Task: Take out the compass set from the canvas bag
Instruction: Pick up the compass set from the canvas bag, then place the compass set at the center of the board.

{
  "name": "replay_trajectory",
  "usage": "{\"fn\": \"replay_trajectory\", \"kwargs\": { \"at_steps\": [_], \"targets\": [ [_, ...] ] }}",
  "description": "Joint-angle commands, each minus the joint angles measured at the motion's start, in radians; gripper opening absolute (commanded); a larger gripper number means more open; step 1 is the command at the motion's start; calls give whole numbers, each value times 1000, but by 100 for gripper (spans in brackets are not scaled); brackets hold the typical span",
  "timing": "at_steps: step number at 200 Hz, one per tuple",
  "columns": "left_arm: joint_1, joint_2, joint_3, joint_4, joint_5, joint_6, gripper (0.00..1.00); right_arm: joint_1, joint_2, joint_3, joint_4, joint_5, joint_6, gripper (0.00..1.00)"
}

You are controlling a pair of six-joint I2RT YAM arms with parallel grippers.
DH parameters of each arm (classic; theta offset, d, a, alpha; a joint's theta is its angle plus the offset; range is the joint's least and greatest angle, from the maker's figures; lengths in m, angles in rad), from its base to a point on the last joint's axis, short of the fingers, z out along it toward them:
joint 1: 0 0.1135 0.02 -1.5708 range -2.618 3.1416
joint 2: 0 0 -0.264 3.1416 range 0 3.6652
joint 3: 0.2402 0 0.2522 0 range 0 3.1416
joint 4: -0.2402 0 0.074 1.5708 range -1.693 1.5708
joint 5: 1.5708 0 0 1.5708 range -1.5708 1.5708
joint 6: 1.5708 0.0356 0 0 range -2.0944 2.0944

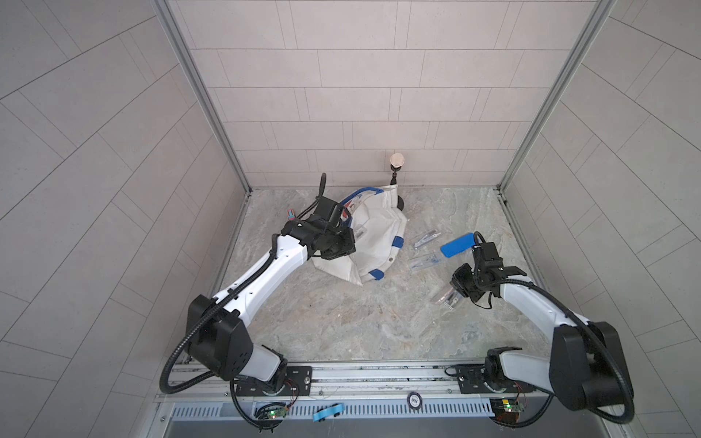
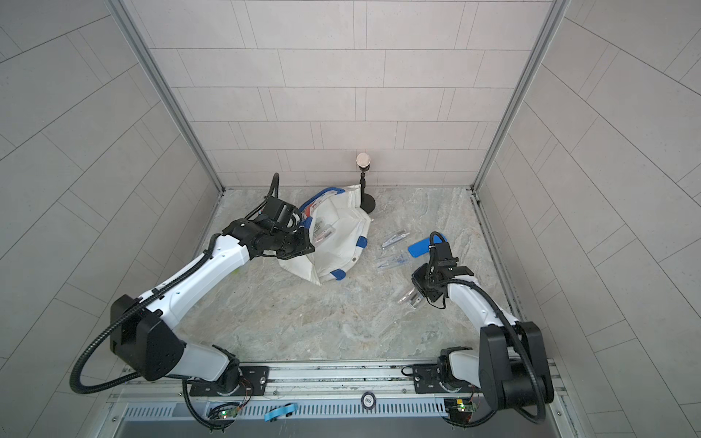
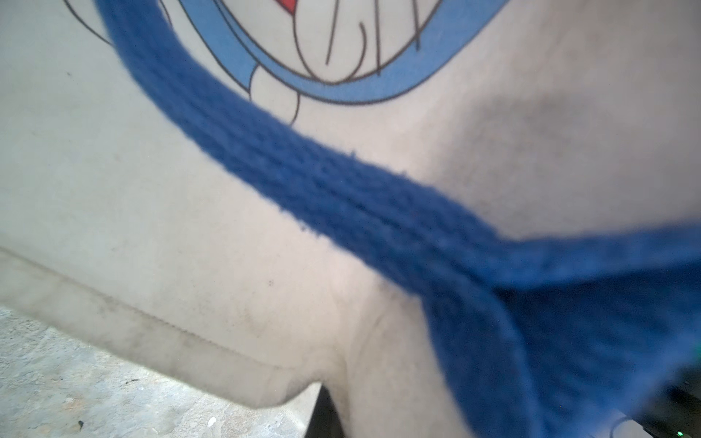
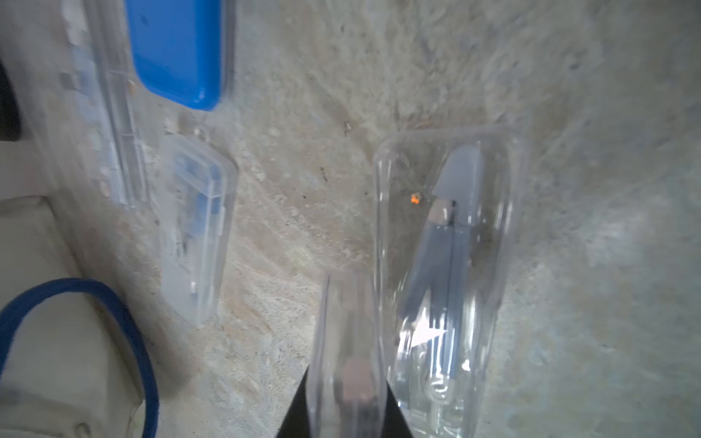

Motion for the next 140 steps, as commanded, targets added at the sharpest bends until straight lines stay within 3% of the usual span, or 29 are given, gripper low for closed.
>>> {"fn": "replay_trajectory", "kwargs": {
  "at_steps": [1,75,96,115,140],
  "targets": [
    [4,5,29,-8,10,7,0,-9,33,0,121,-26,-14,8],
    [4,-22,2,6,-2,-20,0,-10,168,42,155,-44,-39,14],
    [4,-22,2,8,-4,-24,0,-12,184,54,97,-30,-45,33],
    [4,-26,2,6,-7,-27,0,-22,106,75,7,6,-50,45],
    [4,-42,2,0,-12,-3,0,-24,-48,159,-147,62,-59,49]
  ]
}}
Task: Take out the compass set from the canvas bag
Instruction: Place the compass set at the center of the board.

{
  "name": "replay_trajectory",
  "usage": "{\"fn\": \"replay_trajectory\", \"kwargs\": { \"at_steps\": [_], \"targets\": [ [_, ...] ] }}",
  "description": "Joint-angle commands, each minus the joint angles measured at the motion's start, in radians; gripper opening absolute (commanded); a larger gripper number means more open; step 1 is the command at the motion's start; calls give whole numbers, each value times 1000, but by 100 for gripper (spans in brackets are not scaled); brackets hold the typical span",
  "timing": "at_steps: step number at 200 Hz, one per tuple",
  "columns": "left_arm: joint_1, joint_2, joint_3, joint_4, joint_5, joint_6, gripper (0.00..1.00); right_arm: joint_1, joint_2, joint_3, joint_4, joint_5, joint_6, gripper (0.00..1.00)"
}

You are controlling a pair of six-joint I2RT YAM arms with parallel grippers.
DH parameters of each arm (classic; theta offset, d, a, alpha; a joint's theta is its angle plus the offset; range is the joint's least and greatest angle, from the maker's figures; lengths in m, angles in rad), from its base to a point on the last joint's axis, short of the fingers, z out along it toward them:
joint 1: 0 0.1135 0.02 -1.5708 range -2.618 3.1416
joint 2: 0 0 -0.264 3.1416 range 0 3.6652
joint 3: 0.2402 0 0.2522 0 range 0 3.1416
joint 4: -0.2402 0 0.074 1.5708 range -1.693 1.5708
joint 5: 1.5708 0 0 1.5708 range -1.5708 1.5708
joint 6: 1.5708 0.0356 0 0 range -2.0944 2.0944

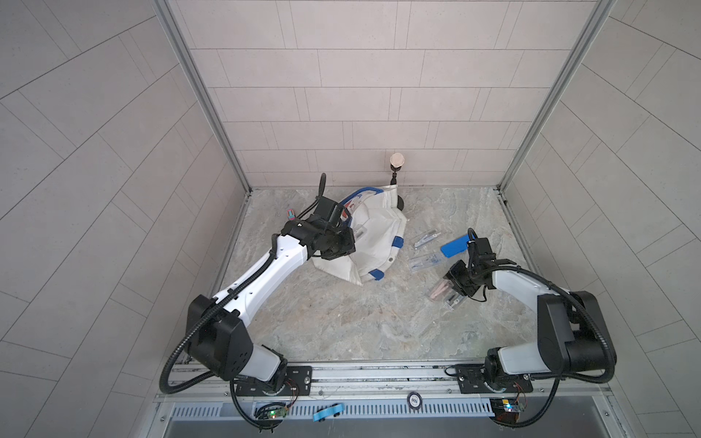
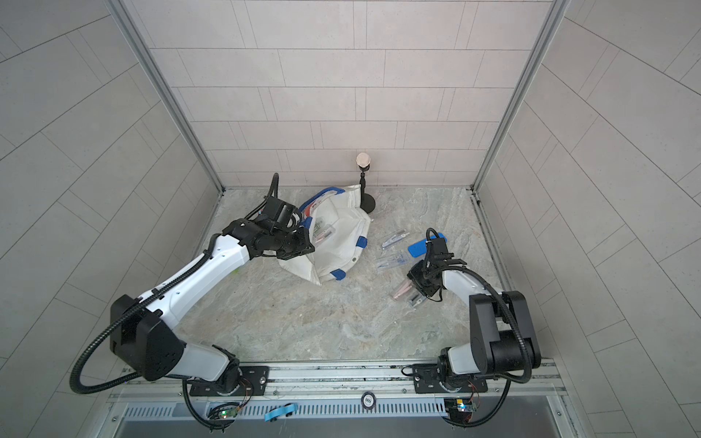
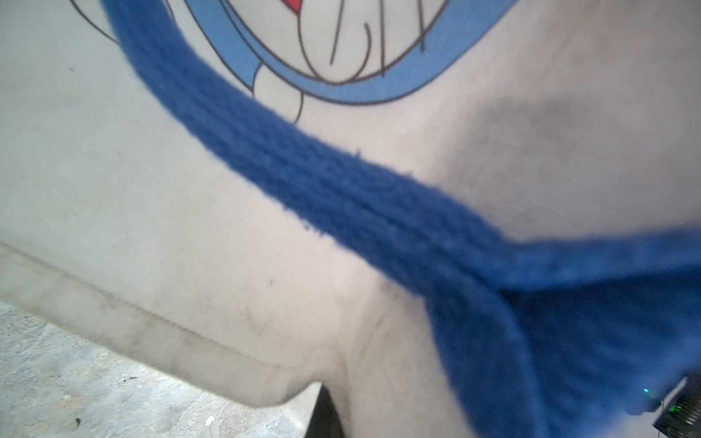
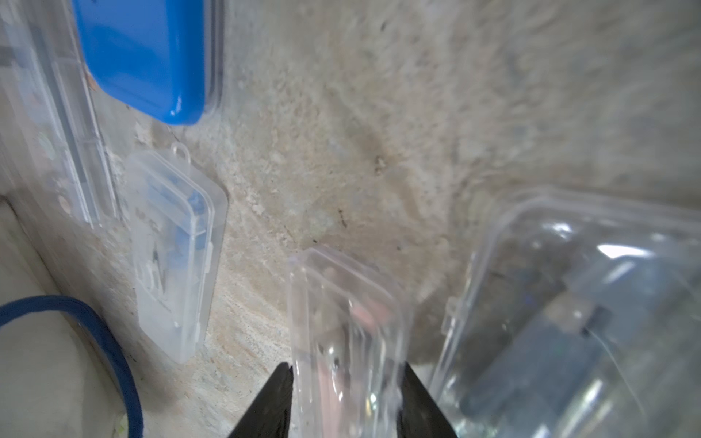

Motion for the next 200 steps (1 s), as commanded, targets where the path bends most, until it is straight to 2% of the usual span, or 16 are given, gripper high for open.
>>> {"fn": "replay_trajectory", "kwargs": {
  "at_steps": [1,22,43,80,101,128,164,200],
  "targets": [
    [4,-41,3,-1,-9,11,0,-5,-152,89,-157,71,-12,50],
    [4,-51,7,-22,-7,53,0,35,-219,159,-185,59,10,50],
    [4,-48,15,-65,-4,95,0,171,-188,235,-154,67,74,48],
    [2,-74,-19,-73,-3,109,0,467,40,403,5,80,205,43],
    [2,-87,-42,-60,-13,92,0,563,203,519,102,75,262,42],
    [-1,-89,-49,-45,-17,68,0,609,391,634,182,74,362,42],
    [-17,-89,-48,-36,-29,46,0,618,589,684,388,54,485,45],
    [-24,-85,-46,-27,-30,33,0,643,744,810,435,28,537,49]
  ]
}}
